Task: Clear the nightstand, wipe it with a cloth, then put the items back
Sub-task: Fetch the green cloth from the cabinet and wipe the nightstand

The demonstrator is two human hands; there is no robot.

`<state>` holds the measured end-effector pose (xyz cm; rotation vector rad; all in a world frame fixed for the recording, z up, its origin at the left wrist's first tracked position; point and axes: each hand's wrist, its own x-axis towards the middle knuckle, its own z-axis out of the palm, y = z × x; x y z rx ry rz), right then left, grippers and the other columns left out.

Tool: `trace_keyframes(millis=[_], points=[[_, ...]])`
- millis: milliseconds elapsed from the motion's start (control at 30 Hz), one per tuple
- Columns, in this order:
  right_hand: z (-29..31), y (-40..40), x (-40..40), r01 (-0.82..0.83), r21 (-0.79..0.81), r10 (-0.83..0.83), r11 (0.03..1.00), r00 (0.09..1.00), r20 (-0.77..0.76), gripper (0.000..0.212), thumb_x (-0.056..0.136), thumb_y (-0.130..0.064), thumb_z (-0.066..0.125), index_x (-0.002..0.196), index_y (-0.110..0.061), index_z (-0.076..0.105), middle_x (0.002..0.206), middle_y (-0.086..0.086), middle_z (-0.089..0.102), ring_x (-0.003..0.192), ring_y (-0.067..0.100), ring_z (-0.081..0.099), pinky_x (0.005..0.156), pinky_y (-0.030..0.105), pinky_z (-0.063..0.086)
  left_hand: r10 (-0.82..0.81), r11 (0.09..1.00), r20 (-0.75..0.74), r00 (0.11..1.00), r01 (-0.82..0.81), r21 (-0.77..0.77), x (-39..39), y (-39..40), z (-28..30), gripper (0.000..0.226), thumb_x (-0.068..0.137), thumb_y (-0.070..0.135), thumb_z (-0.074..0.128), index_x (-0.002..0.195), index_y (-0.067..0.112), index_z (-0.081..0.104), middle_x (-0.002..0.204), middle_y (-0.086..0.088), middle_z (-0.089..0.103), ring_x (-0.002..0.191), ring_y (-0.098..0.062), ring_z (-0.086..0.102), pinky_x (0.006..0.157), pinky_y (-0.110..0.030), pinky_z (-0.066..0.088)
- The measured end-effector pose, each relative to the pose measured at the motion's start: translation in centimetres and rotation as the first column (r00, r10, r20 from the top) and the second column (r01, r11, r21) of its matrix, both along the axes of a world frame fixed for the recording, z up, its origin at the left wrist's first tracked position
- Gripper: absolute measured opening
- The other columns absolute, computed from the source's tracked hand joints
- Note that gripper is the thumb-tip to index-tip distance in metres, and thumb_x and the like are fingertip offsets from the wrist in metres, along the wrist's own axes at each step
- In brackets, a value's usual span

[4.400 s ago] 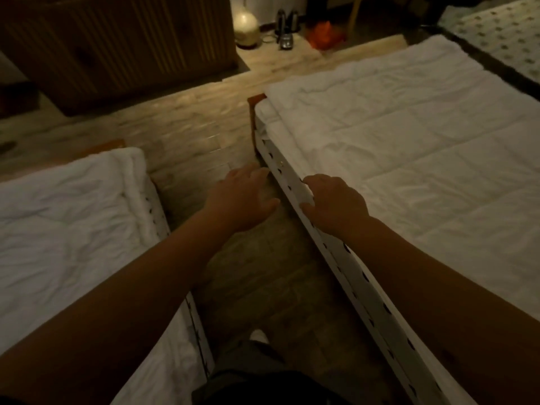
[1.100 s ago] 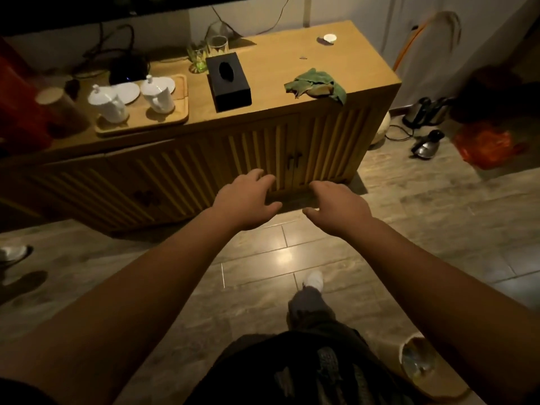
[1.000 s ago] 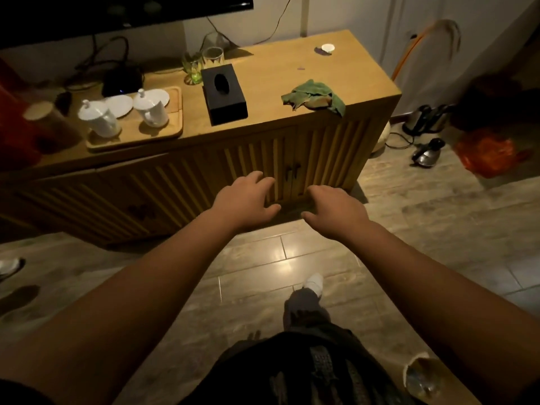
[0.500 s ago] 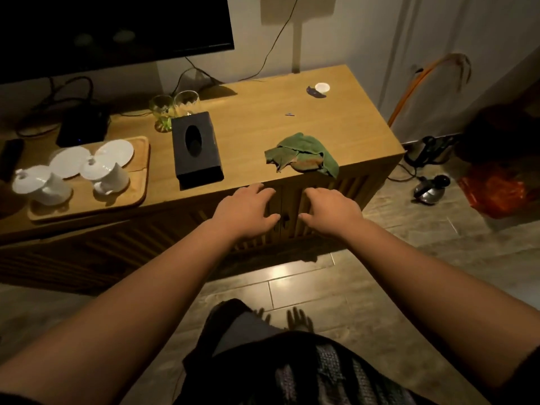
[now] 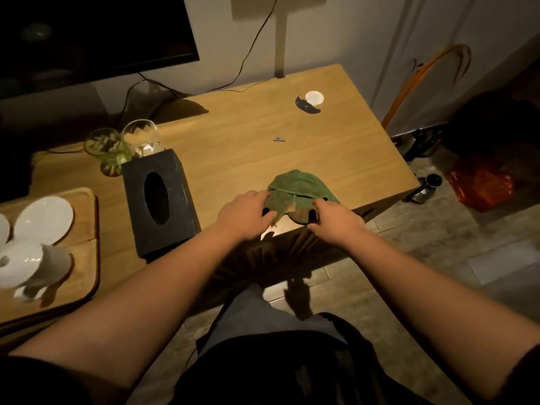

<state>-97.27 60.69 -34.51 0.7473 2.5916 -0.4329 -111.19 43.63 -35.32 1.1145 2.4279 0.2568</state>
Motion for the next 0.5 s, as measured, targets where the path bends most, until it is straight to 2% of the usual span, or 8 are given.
trace_keyframes(millis=[67,133,267,333,433,500], points=[[-0.9,1.2,-1.5,0.058,-0.020,-0.058,0.998,0.998,-0.004,0.043,0.086,-0.040,0.061,0.119,-0.018,0.044,0.119,0.011,0.056,0.109,0.033,0.055,0.082,0.045,0.051,0.022,1.000,0.056,0.998,-0.022,-0.010,-1.9,1.6,-1.3,0.055,0.089,0.052,0.049,0.135,0.021,0.042,0.125,-0.009,0.057,0.112,-0.029,0.054,0.087,-0.043,0.050],[-1.6,1.8,-2.0,0.101,-0.028,-0.102,0.994,0.994,-0.027,0.048,0.086,-0.039,0.061,0.124,-0.018,0.041,0.125,0.011,0.052,0.113,0.034,0.052,0.086,0.047,0.050,0.027,1.000,0.076,0.997,-0.025,-0.019,-2.8,2.6,-2.1,0.056,0.090,0.050,0.051,0.136,0.021,0.040,0.127,-0.010,0.054,0.114,-0.031,0.053,0.089,-0.044,0.049],[-3.8,4.1,-3.2,0.178,0.001,-0.178,0.984,0.984,-0.026,0.042,0.086,-0.041,0.060,0.117,-0.019,0.042,0.119,0.009,0.052,0.109,0.034,0.053,0.078,0.044,0.048,0.072,0.997,0.119,0.990,-0.069,-0.033,-4.4,5.5,-3.9,0.070,0.088,0.044,0.058,0.146,0.023,0.024,0.142,-0.011,0.041,0.125,-0.037,0.042,0.100,-0.050,0.043],[-4.9,5.2,-3.6,0.155,0.049,-0.153,0.987,0.987,-0.047,0.034,0.087,-0.039,0.058,0.110,-0.018,0.045,0.110,0.009,0.056,0.102,0.033,0.056,0.072,0.040,0.047,0.057,0.997,0.143,0.988,-0.050,-0.054,-4.3,6.6,-4.6,0.073,0.088,0.044,0.059,0.147,0.022,0.022,0.141,-0.012,0.042,0.125,-0.038,0.040,0.101,-0.050,0.040],[-6.0,6.5,-3.9,0.076,0.123,-0.067,0.990,0.995,-0.080,0.018,0.089,-0.031,0.055,0.101,-0.018,0.051,0.099,0.008,0.061,0.090,0.031,0.060,0.061,0.033,0.043,0.039,0.999,0.099,0.994,-0.036,-0.038,-3.4,7.6,-5.4,0.062,0.089,0.039,0.058,0.143,0.021,0.032,0.129,-0.012,0.051,0.117,-0.036,0.045,0.094,-0.047,0.044],[-6.2,7.5,-4.1,0.056,0.112,-0.045,0.992,0.994,-0.104,0.013,0.090,-0.028,0.051,0.098,-0.019,0.054,0.094,0.008,0.064,0.084,0.032,0.061,0.059,0.032,0.041,0.097,0.994,0.076,0.992,-0.100,0.034,-3.1,8.1,-5.6,0.041,0.091,0.031,0.057,0.129,0.019,0.048,0.116,-0.011,0.058,0.108,-0.033,0.052,0.087,-0.045,0.047]])
